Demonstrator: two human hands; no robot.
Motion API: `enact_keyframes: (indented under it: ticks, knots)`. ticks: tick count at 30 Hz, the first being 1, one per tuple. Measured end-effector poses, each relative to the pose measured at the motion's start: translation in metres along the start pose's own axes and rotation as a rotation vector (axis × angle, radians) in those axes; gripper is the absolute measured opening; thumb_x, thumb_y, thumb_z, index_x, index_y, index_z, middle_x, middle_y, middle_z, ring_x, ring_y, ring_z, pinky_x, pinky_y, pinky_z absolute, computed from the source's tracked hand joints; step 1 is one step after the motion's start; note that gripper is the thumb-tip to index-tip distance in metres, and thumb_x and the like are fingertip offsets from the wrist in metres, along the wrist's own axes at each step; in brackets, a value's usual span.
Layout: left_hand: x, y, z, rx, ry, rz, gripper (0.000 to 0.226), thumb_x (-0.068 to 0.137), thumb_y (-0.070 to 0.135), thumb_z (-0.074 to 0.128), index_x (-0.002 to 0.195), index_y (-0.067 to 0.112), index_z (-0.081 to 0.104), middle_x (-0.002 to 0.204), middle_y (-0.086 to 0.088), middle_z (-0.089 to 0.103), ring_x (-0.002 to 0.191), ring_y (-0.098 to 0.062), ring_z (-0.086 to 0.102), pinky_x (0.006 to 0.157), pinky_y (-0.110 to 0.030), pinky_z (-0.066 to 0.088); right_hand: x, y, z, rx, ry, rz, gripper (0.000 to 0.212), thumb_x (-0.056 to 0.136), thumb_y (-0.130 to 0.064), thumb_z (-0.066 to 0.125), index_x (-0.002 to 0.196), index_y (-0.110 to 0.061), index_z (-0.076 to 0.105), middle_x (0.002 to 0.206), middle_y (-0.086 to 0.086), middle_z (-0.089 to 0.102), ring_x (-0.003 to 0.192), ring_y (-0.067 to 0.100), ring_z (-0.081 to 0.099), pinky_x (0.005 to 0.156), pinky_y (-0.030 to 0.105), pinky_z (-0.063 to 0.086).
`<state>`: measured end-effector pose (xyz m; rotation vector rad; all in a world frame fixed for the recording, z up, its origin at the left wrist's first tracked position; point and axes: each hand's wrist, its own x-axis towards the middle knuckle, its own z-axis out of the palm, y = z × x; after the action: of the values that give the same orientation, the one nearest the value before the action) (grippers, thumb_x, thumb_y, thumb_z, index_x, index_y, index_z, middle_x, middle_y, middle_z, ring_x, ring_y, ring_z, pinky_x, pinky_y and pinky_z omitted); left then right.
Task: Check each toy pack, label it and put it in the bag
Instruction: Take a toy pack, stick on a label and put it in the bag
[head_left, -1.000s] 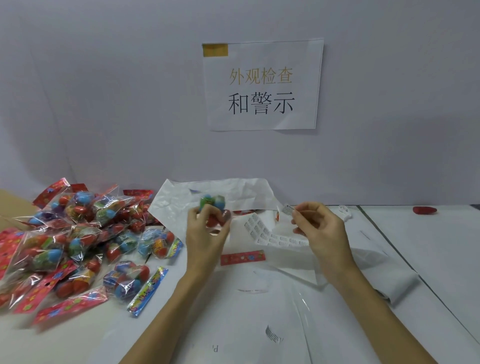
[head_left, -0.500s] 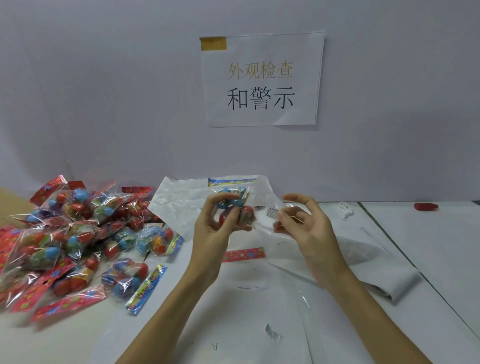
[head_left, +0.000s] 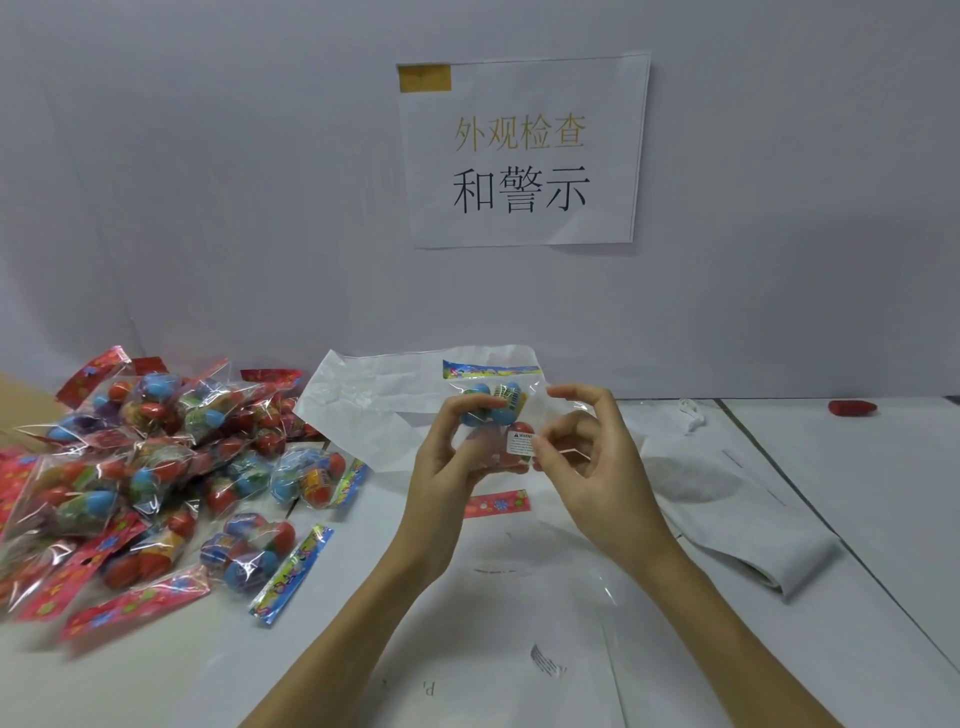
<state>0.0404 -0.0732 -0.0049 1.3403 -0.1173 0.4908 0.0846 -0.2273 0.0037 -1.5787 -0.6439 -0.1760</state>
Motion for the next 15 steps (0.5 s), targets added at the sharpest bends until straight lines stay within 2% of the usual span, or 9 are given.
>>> enact_keyframes:
  ticks: [6, 11, 15]
  knots:
    - [-0.0008, 0.0007, 0.0027, 0.028, 0.011, 0.008, 0.026, 0.092, 0.025, 0.066, 0.108, 0.046, 0.070, 0.125, 0.010, 0.071, 0.109, -0.025, 0.073, 0.079, -0.029, 0.061, 0.0002, -0.0002, 0.0004, -0.017, -0.007, -0.004, 0.044, 0.095, -0.010, 0.072, 0.130, -0.028, 0.051, 0.090, -0.003, 0.071, 0.088, 0.017, 0.073, 0.086, 0.029, 0.061]
    - [-0.0016, 0.0022, 0.0033, 0.071, 0.016, 0.031, 0.031, 0.088, 0.029, 0.077, 0.113, 0.044, 0.067, 0.125, 0.014, 0.069, 0.109, -0.022, 0.073, 0.078, -0.027, 0.061, 0.0007, 0.0005, 0.0010, -0.032, -0.007, 0.002, 0.045, 0.095, -0.010, 0.073, 0.130, -0.028, 0.051, 0.088, -0.007, 0.071, 0.088, 0.016, 0.073, 0.085, 0.026, 0.061]
    - [-0.0027, 0.0039, 0.0041, 0.101, 0.018, 0.045, 0.036, 0.083, 0.032, 0.079, 0.114, 0.046, 0.065, 0.124, 0.019, 0.068, 0.106, -0.020, 0.075, 0.077, -0.024, 0.061, 0.0003, 0.0001, 0.0002, -0.028, -0.009, 0.009, 0.045, 0.095, -0.009, 0.073, 0.131, -0.025, 0.051, 0.088, -0.006, 0.070, 0.088, 0.017, 0.074, 0.086, 0.028, 0.062]
